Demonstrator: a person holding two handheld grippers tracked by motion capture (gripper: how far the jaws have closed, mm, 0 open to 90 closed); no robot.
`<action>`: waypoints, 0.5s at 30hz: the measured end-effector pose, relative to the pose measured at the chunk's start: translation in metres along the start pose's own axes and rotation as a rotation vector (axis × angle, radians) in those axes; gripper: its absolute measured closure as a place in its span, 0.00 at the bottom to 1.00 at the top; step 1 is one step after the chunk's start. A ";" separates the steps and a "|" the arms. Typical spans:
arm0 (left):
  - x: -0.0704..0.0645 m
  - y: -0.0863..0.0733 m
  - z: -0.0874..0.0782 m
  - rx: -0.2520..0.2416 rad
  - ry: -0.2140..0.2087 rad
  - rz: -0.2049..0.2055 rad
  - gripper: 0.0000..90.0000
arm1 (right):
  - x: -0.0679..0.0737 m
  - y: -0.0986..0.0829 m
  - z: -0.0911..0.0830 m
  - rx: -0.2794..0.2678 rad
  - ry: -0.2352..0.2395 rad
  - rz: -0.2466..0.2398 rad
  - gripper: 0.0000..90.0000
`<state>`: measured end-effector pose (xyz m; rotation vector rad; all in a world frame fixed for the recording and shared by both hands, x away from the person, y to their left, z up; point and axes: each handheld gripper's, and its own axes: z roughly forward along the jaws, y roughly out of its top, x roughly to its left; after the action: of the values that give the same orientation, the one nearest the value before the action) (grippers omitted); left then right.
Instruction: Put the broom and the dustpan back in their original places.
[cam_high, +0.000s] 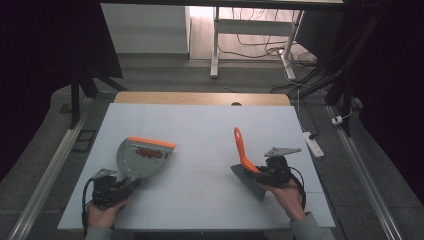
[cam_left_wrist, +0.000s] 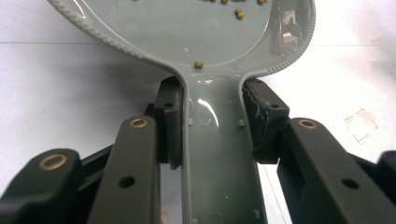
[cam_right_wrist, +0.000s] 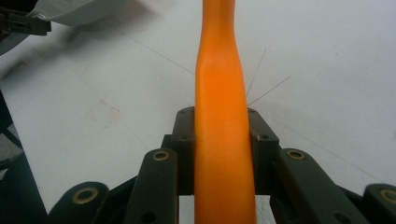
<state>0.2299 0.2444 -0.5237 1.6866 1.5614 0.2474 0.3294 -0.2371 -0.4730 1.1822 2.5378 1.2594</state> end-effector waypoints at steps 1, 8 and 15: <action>0.000 0.000 0.000 0.000 0.002 -0.002 0.69 | -0.002 -0.001 0.002 0.005 -0.003 0.010 0.78; 0.003 -0.001 0.002 -0.001 0.017 -0.015 0.69 | -0.020 -0.008 0.007 0.019 -0.026 0.067 0.78; 0.004 -0.002 0.003 0.004 0.018 -0.022 0.69 | -0.032 -0.012 0.010 0.033 -0.108 0.072 0.73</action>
<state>0.2313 0.2465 -0.5284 1.6741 1.5938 0.2491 0.3486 -0.2565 -0.4959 1.3223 2.4691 1.1380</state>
